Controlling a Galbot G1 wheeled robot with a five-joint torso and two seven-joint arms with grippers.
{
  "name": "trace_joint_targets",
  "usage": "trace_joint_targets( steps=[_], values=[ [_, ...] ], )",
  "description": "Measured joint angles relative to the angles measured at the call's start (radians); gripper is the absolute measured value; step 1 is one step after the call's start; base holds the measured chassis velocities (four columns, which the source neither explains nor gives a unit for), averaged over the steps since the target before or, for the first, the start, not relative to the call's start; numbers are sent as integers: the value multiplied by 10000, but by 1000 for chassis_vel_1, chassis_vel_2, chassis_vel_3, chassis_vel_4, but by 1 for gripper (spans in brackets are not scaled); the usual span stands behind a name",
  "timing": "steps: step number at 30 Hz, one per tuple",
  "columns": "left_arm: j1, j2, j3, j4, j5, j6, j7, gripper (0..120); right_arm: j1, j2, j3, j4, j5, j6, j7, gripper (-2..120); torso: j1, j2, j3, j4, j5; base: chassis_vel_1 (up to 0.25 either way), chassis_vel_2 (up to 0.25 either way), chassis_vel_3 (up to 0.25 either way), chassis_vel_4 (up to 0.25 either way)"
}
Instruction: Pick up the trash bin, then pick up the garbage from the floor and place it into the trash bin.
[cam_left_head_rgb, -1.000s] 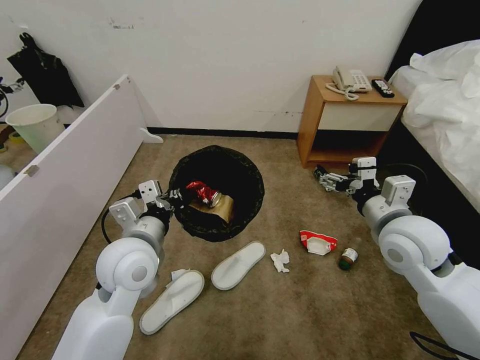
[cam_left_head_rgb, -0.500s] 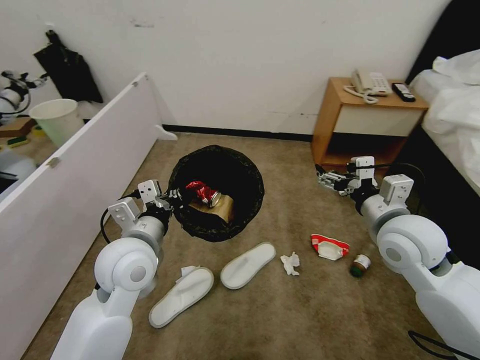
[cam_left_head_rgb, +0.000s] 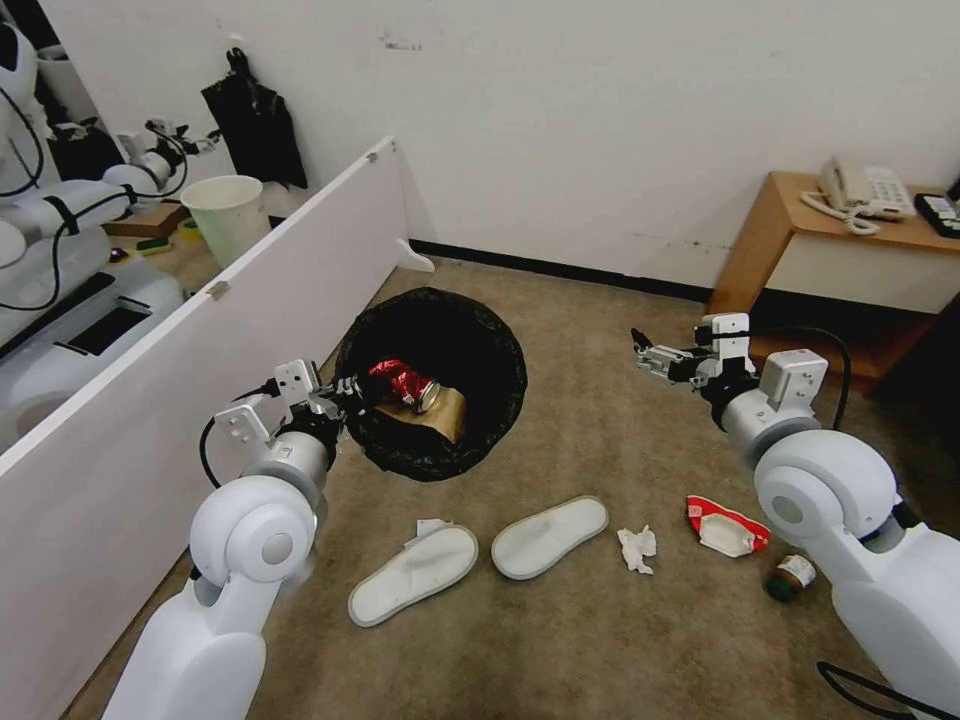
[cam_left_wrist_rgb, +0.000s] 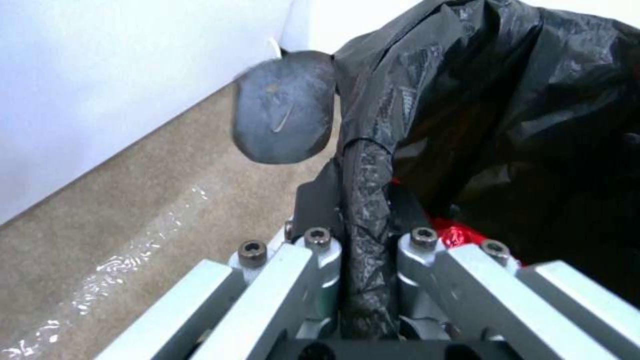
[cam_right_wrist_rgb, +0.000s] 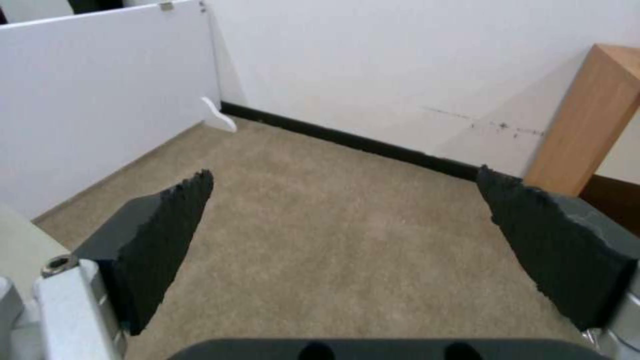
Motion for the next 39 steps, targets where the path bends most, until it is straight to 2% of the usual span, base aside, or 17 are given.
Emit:
trace_joint_targets(
  steps=[8, 21, 29, 31, 39],
  values=[
    [22, 18, -36, -28, -2, -29, 19, 4, 54, 17, -72, -84, -18, 0, -3, 100, 0, 0, 0, 9, 0, 0, 0, 0, 0],
    [21, -6, -58, -16, 88, -29, 140, 4, 83, -124, -352, -458, -364, 142, -344, 100, 0, 0, 0, 6, 0, 0, 0, 0, 0],
    [34, 67, -152, -251, -125, 86, 105, 4, 495, -226, -1670, -970, -569, 438, -939, 100, 0, 0, 0, 8, -1, 0, 0, 0, 0],
    [50, 107, -232, -506, -519, 332, -123, 4, 748, -261, -2414, -1363, -691, 437, -1063, 100, 0, 0, 0, 8, 0, 0, 0, 0, 0],
    [94, 161, -548, -928, -1178, 921, -475, 4, 1108, -300, -3491, -2016, -788, 228, -1435, 100, 0, 0, 0, 8, 0, 0, 0, 0, 0]
  ],
)
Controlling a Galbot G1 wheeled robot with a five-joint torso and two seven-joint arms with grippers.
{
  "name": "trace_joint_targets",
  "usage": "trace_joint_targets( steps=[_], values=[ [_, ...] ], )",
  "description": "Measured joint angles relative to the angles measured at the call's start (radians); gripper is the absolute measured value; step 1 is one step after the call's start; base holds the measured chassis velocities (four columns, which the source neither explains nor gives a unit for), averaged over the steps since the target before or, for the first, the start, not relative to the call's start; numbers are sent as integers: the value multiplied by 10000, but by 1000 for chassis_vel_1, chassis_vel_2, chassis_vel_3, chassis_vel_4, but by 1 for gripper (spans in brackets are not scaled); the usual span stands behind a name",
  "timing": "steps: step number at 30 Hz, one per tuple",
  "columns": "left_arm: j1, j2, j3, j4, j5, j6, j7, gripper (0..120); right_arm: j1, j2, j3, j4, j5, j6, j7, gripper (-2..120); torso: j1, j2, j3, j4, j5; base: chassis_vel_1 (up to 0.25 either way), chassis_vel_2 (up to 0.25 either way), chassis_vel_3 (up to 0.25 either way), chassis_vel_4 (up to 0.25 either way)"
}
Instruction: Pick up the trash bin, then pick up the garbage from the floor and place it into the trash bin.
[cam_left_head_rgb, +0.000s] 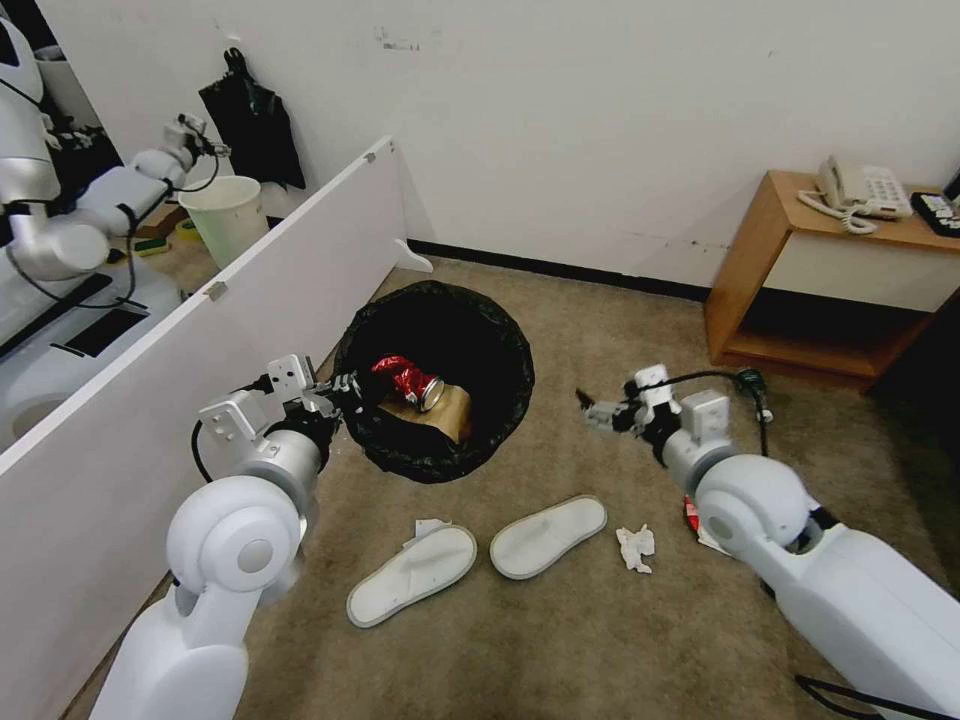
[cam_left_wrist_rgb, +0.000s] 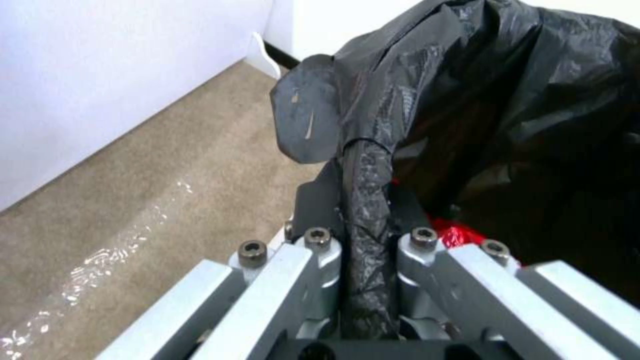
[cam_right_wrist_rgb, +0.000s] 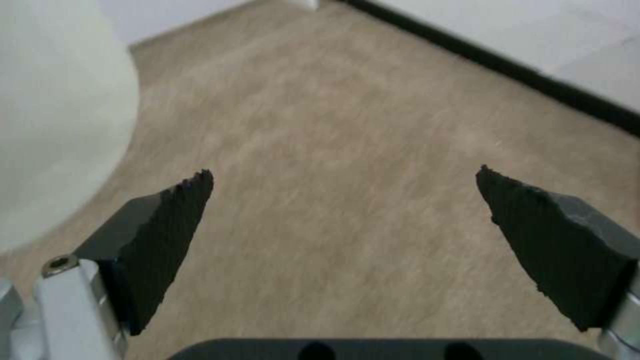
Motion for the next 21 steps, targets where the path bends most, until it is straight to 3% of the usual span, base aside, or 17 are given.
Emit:
trace_joint_targets(
  steps=[5, 8, 12, 21],
  values=[
    [-85, 13, -400, -117, -783, 651, -258, 4, 385, -8, -604, -242, 82, -183, -573, 100, 0, 1, 0, -2, -1, 0, 0, 0, 0],
    [-109, 37, -761, -198, -1300, 1144, -292, 4, 831, 45, -1060, -358, 227, -513, -1434, 100, 0, 0, 0, -1, -2, 0, 0, 0, 0],
    [-123, 77, -1061, -172, -1586, 1189, -233, 4, 1456, 235, -1710, -514, 315, -862, -2049, 100, 0, 0, 0, -1, -1, 0, 0, 0, 0],
    [-259, 104, -1422, -28, -1742, 1189, 72, 4, 2405, 757, -3185, -1068, 181, -1147, -2400, 100, 0, 0, -1, 1, 3, 0, 0, 0, 0]
  ],
)
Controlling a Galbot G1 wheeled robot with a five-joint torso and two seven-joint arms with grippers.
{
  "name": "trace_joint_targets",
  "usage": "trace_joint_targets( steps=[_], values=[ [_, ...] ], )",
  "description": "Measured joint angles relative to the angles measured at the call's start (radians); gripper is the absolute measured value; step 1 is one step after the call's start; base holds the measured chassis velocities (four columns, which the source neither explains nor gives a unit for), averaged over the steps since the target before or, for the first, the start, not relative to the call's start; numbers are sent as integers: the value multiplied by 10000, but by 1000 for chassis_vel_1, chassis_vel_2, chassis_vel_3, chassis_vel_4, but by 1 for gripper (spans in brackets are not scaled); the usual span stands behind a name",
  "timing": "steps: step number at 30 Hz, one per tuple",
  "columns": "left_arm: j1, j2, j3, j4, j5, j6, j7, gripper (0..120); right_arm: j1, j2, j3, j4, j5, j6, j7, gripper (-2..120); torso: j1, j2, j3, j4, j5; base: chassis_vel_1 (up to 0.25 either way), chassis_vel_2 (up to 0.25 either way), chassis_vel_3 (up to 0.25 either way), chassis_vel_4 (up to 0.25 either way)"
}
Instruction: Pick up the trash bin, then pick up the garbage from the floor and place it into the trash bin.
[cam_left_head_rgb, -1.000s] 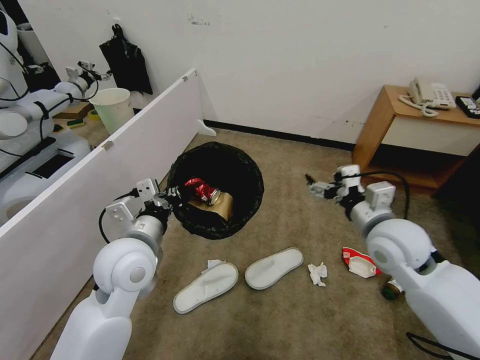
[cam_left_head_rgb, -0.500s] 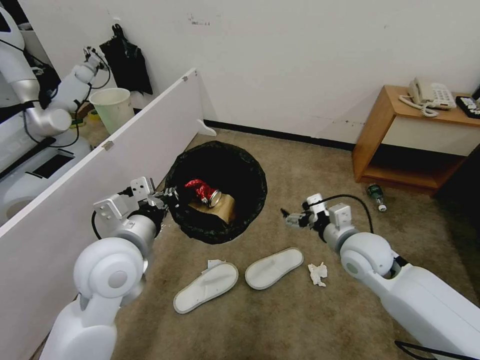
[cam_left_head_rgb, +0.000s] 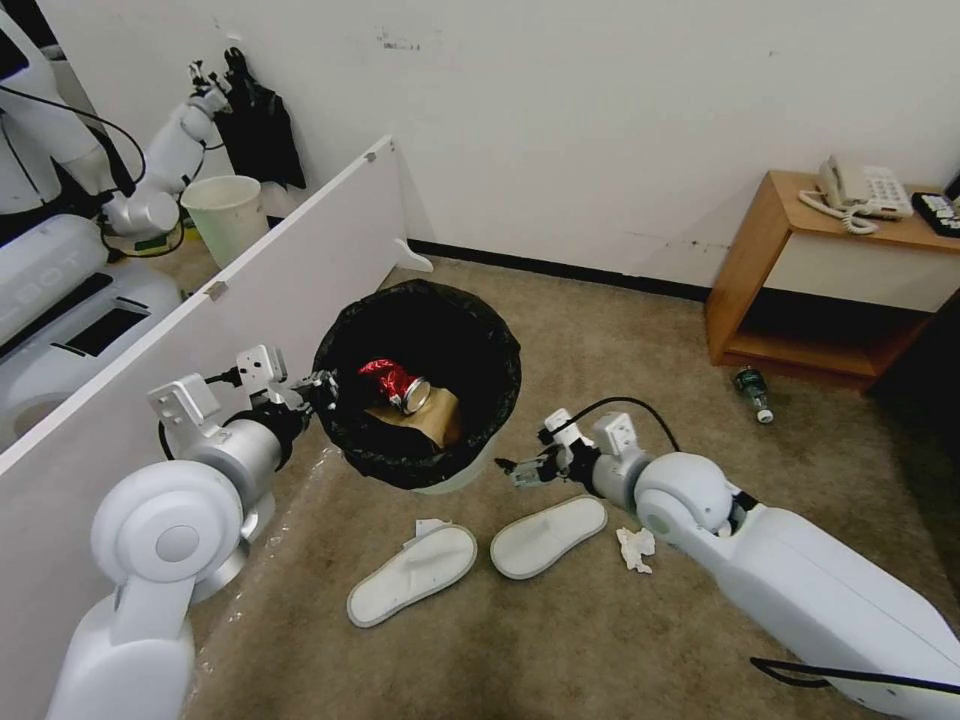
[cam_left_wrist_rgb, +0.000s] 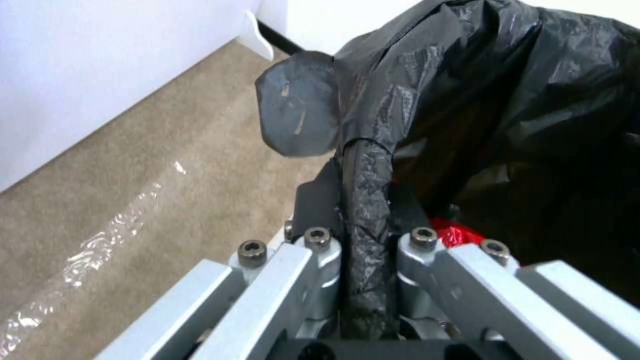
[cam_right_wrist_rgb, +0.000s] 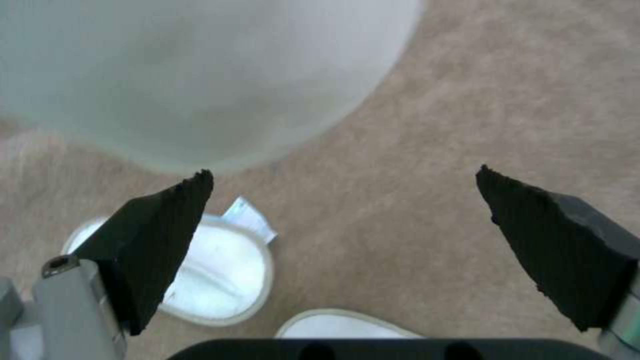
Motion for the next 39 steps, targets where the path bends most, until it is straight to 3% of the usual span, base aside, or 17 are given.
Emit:
trace_joint_targets(
  steps=[19, 23, 24, 25, 28, 29, 32, 39],
  values=[
    [-6, -43, -228, 63, -3, -32, 246, 4, 705, 667, -1920, -931, -970, 65, -595, 100, 0, 0, 1, -1, -3, 0, 0, 0, 0],
    [3, -72, -228, 81, 23, -36, 295, 4, 868, 755, -2279, -1379, -1835, 757, -1615, 100, 0, 0, 0, -2, -3, 0, 0, 0, 0],
    [31, -88, -227, 81, 40, -39, 303, 4, 951, 809, -2399, -1796, -2440, 1498, -2476, 100, 0, 0, 1, -2, -2, 0, 0, 0, 0],
    [31, -88, -227, 81, 40, -39, 303, 4, 951, 809, -2399, -1796, -2440, 1498, -2476, 100, 0, 0, 1, -2, -2, 0, 0, 0, 0],
    [124, -115, -204, 43, 75, -41, 313, 4, 1141, 958, -2513, -2719, -3462, 2938, -4300, 100, -1, 0, 1, -1, -3, 0, 0, 0, 0],
    [124, -115, -204, 43, 75, -41, 313, 4, 1141, 958, -2513, -2719, -3462, 2938, -4300, 100, -1, 0, 1, -1, -3, 0, 0, 0, 0],
    [150, -159, -149, 4, 135, -47, 318, 4, 1305, 1210, -2660, -3545, -4114, 4205, -5403, 100, 0, 0, 1, -2, -2, 0, 0, 0, 0],
    [110, -244, 2, 2, 257, -48, 318, 4, 1407, 1541, -3044, -4213, -4624, 4704, -5705, 100, 0, 0, 1, -1, -2, 0, 0, 0, 0]
  ],
)
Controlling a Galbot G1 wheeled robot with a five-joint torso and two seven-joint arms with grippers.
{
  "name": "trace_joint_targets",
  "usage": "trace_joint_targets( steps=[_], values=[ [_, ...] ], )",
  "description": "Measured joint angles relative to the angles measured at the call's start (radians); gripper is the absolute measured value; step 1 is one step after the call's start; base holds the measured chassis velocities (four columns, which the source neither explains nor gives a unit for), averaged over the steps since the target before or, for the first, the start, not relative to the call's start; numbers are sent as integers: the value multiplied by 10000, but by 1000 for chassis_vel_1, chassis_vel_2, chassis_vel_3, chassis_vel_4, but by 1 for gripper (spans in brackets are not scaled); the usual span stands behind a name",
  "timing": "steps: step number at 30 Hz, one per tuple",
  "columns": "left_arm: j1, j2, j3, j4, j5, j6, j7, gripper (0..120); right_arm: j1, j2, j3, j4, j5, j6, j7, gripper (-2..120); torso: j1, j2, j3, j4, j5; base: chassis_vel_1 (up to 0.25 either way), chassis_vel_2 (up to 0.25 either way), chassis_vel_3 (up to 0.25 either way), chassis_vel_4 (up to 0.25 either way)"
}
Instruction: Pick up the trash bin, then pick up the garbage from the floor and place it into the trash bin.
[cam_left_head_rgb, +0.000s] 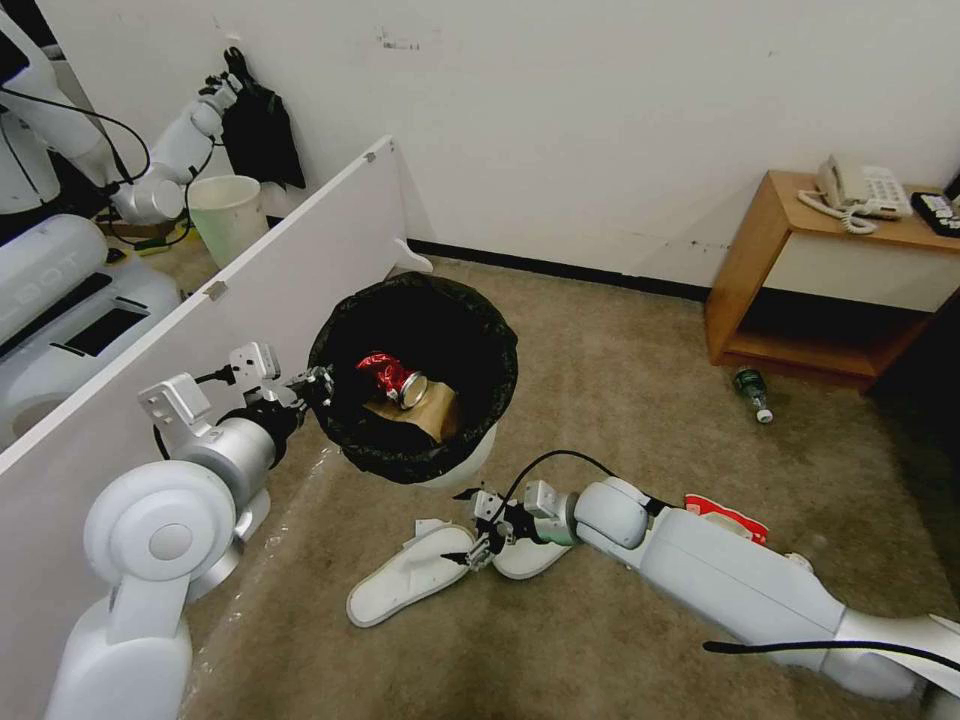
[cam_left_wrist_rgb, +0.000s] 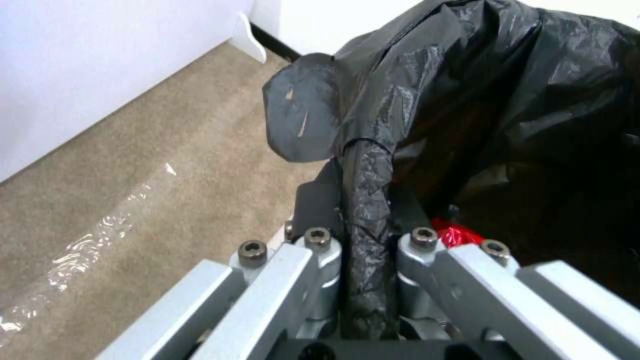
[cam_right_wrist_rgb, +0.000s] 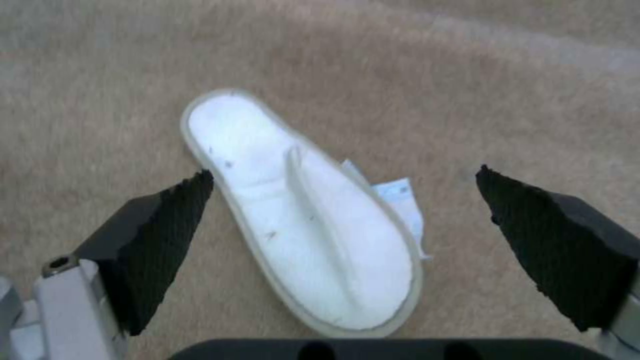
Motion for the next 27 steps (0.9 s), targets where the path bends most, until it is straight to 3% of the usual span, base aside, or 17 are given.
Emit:
trace_joint_targets(
  steps=[5, 7, 8, 10, 13, 27],
  values=[
    [-5, -37, 30, 9, 37, -1, 3, 4, -29, 52, -138, -206, -211, 182, 0, 100, 0, 0, 0, -1, -1, 0, 0, 0, 0],
    [8, -69, 47, 13, 88, -2, 27, 4, -99, 203, -284, -791, -603, 984, -152, 100, 0, 0, 0, -2, 0, 0, 0, 0, 0],
    [8, -69, 47, 13, 88, -2, 27, 4, -99, 203, -284, -791, -603, 984, -152, 100, 0, 0, 0, -2, 0, 0, 0, 0, 0],
    [36, -71, 43, -1, 103, -2, 34, 4, -181, 498, -199, -1721, -1044, 2114, -738, 100, 0, 0, 1, -1, 1, 0, 0, 0, 0],
    [69, -35, 17, -53, 106, -3, 34, 4, -248, 686, -69, -2373, -1237, 2685, -1033, 100, 0, 0, 0, -1, 0, 0, 0, 0, 0],
    [203, 8, -3, -166, 113, -2, 48, 4, -234, 1392, 438, -3727, -1254, 3372, -1126, 100, 0, 0, 0, -1, -1, 0, 0, 0, 0]
  ],
)
